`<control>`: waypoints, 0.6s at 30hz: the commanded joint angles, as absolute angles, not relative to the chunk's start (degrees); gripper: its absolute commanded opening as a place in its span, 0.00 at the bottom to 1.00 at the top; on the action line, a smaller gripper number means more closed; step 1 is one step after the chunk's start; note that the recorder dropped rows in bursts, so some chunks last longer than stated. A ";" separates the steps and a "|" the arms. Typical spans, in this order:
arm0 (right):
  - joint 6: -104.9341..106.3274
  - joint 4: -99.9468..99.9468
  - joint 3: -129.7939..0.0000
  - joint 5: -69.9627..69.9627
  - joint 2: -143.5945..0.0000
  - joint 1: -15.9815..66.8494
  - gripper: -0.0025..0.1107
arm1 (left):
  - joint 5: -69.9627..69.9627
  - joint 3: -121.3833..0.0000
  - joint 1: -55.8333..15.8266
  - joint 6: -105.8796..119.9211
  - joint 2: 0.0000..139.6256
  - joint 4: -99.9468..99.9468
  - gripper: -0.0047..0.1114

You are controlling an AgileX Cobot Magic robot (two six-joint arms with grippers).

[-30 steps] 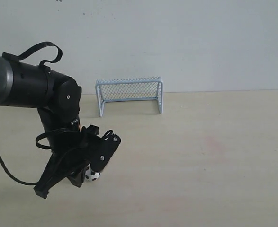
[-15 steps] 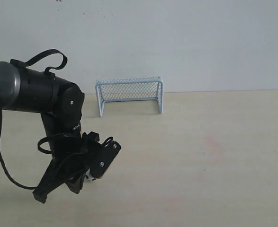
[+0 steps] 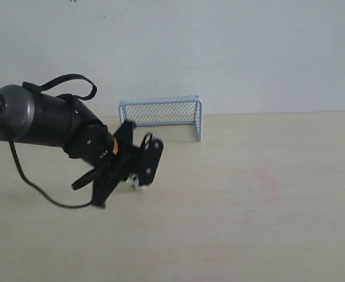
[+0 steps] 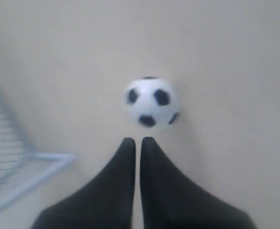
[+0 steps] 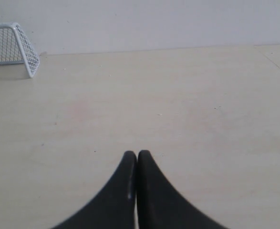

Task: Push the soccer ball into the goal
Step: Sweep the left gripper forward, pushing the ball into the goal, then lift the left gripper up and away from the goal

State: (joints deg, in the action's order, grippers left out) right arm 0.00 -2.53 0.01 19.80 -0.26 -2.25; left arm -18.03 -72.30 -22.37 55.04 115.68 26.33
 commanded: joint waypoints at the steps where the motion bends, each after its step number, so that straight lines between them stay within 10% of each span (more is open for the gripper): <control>1: 0.00 -2.58 0.00 19.14 0.00 -2.11 0.02 | -1.89 -77.00 -23.25 16.39 109.17 58.20 0.08; 18: 0.00 -2.58 0.00 19.14 0.00 -2.11 0.02 | -29.70 -71.17 -24.02 -12.15 77.35 61.96 0.08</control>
State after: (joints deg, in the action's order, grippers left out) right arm 0.00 -2.53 0.01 19.80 -0.26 -2.25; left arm -28.47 -75.01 -23.95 -6.84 82.53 63.91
